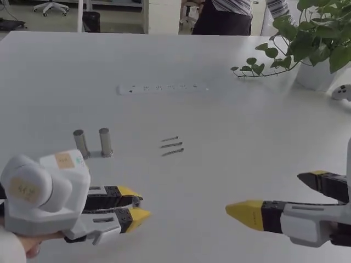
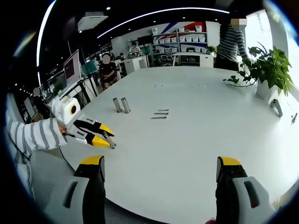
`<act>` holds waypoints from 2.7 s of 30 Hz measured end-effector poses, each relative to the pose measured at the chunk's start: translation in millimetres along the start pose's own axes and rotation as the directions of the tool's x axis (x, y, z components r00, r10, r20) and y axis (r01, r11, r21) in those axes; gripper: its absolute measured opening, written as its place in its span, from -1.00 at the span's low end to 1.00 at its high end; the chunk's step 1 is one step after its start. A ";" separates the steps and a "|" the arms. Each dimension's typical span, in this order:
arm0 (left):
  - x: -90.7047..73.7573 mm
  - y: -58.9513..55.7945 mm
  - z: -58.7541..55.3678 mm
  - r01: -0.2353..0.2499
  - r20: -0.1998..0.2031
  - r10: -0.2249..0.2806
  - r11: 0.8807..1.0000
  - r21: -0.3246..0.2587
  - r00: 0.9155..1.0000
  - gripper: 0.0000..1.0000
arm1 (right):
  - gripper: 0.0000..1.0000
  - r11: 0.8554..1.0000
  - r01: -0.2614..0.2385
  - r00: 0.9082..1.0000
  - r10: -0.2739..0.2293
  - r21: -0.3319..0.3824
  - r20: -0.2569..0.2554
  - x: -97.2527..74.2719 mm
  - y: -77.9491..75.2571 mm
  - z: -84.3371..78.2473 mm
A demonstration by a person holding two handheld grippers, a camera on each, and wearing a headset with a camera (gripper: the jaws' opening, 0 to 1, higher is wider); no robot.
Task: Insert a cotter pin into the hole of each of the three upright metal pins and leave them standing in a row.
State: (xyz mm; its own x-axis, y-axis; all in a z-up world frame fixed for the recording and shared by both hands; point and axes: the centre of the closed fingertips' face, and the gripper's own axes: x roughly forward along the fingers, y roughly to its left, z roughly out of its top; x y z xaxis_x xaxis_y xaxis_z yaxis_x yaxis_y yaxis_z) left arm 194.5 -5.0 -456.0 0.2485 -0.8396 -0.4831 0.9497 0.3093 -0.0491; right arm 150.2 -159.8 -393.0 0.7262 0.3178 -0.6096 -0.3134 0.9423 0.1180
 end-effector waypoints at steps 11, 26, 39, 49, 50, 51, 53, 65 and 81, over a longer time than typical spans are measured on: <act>-27.6 -8.7 23.8 -0.004 0.082 0.006 1.000 -0.023 0.997 -0.03 | 0.97 1.000 -0.011 1.000 0.011 -0.005 0.003 0.0 2.6 -1.1; -60.5 -3.8 7.1 -0.176 0.041 0.182 0.976 -0.130 0.982 0.63 | 0.97 1.000 -0.019 1.000 0.019 -0.019 -0.006 1.5 -4.3 -1.8; -80.9 -12.6 18.7 -0.276 0.073 0.305 0.923 -0.267 0.949 0.98 | 0.97 0.995 0.021 0.999 -0.025 -0.096 -0.044 -1.3 -36.1 3.0; -78.9 -20.8 1.4 -0.328 0.011 0.342 0.909 -0.256 0.940 0.98 | 0.96 0.982 0.012 0.993 -0.034 -0.186 -0.115 -3.2 -47.8 -3.0; -78.3 -21.6 -1.1 -0.331 0.000 0.342 0.908 -0.256 0.940 0.98 | 0.96 0.980 0.007 0.992 -0.032 -0.199 -0.122 -2.2 -47.5 -3.0; -77.7 -22.0 -2.4 -0.334 -0.005 0.344 0.908 -0.254 0.939 0.98 | 0.96 0.978 0.001 0.991 -0.028 -0.209 -0.128 -1.2 -47.2 -2.8; -76.2 -22.7 -4.7 -0.339 -0.009 0.348 0.906 -0.252 0.937 0.98 | 0.96 0.973 -0.012 0.990 -0.021 -0.229 -0.141 1.6 -46.7 -1.2; -63.4 -35.2 3.9 -0.296 0.013 0.310 0.920 -0.256 0.951 0.98 | 0.90 0.950 -0.093 0.994 0.069 -0.299 -0.089 29.9 -46.7 53.6; -63.1 -35.0 6.9 -0.302 0.030 0.320 0.919 -0.255 0.947 0.98 | 0.75 0.791 -0.113 0.984 0.005 -0.602 -0.178 67.7 -53.3 89.2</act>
State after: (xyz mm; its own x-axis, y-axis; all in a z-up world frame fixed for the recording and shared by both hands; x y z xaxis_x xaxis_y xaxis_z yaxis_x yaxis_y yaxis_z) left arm 146.9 34.1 -417.7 0.5448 -0.7098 -0.4466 0.7487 0.6516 -0.1222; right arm 270.7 -179.2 -370.7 0.6039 0.2991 -0.7388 -0.6982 0.6456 -0.3094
